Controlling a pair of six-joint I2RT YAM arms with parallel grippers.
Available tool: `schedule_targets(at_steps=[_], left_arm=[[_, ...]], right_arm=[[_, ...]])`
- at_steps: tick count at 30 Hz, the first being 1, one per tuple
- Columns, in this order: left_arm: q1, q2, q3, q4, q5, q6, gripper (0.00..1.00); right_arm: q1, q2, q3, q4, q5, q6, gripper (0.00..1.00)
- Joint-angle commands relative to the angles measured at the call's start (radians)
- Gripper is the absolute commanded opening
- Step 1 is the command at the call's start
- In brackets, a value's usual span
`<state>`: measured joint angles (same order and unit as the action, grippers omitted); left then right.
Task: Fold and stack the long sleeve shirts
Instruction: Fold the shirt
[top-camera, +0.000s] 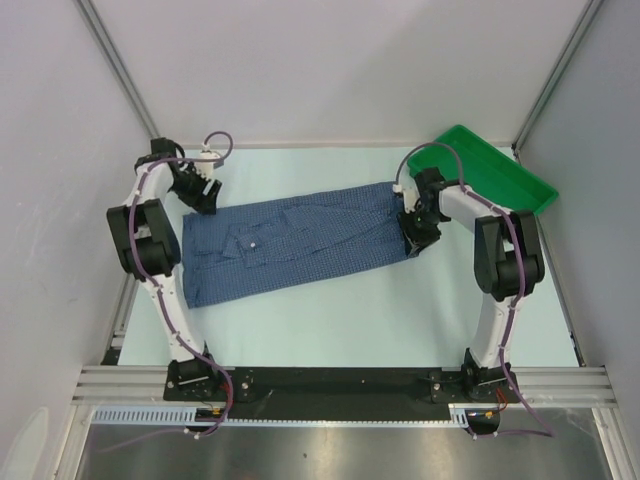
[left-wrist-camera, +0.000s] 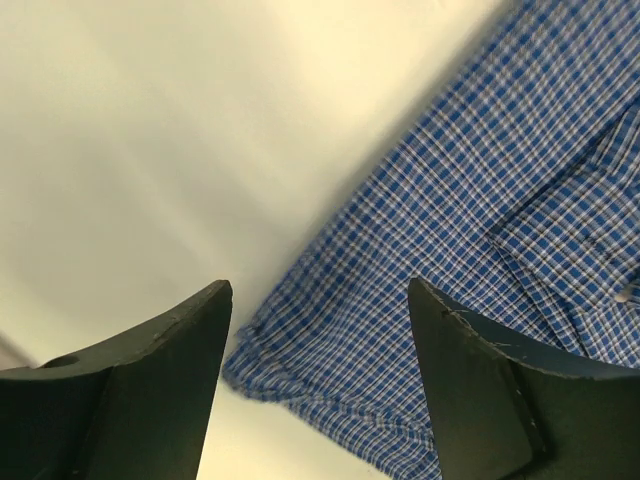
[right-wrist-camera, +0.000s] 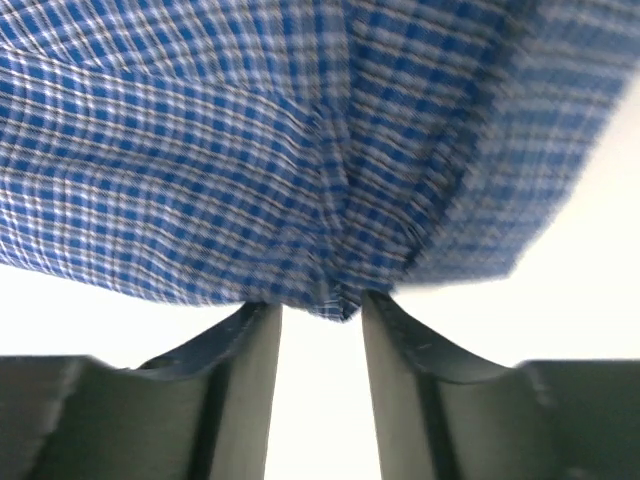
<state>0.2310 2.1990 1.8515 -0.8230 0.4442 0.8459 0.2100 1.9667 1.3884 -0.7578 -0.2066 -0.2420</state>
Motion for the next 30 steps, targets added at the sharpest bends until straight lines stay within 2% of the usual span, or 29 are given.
schedule_targets(at_steps=[1, 4, 5, 7, 8, 10, 11, 12, 14, 15, 18, 25, 29, 30], left_arm=[[-0.006, 0.047, 0.034, -0.096, -0.028, 0.084, 0.73], [-0.006, 0.070, 0.025, -0.108, -0.051, 0.105, 0.61], [-0.002, 0.077, 0.018, -0.108, -0.074, 0.110, 0.52], [0.004, 0.080, 0.000, -0.119, -0.088, 0.116, 0.43], [0.013, 0.077, -0.011, -0.122, -0.093, 0.122, 0.32], [0.030, 0.054, -0.061, -0.116, -0.098, 0.128, 0.21], [0.051, 0.044, -0.083, -0.111, -0.099, 0.124, 0.15], [0.063, 0.021, -0.106, -0.102, -0.104, 0.122, 0.12], [0.105, -0.005, -0.172, -0.085, -0.105, 0.122, 0.08], [0.117, -0.030, -0.196, -0.081, -0.102, 0.122, 0.07], [0.160, -0.065, -0.280, -0.073, -0.093, 0.121, 0.03], [0.225, -0.185, -0.484, -0.044, -0.065, 0.105, 0.01], [0.237, -0.226, -0.532, -0.045, -0.047, 0.107, 0.02], [0.237, -0.232, -0.538, -0.047, -0.039, 0.104, 0.02]], right_arm=[[-0.055, -0.135, 0.020, -0.080, -0.012, 0.032, 0.51], [-0.072, -0.204, -0.026, -0.098, -0.091, 0.068, 0.57], [-0.081, -0.245, -0.043, -0.100, -0.120, 0.081, 0.57], [-0.084, -0.272, -0.092, -0.100, -0.220, 0.127, 0.56], [-0.084, -0.281, -0.109, -0.100, -0.261, 0.144, 0.55], [-0.083, -0.279, -0.168, -0.068, -0.376, 0.199, 0.47], [-0.083, -0.281, -0.193, -0.040, -0.407, 0.284, 0.46], [-0.080, -0.295, -0.228, 0.060, -0.440, 0.338, 0.47], [-0.058, -0.310, -0.301, 0.161, -0.444, 0.493, 0.52], [-0.044, -0.302, -0.308, 0.223, -0.441, 0.535, 0.56], [0.034, -0.249, -0.286, 0.250, -0.400, 0.601, 0.57], [0.034, -0.074, -0.230, 0.412, -0.382, 0.717, 0.50], [0.031, 0.013, -0.178, 0.474, -0.350, 0.756, 0.43], [0.029, 0.029, -0.166, 0.489, -0.337, 0.767, 0.38]])
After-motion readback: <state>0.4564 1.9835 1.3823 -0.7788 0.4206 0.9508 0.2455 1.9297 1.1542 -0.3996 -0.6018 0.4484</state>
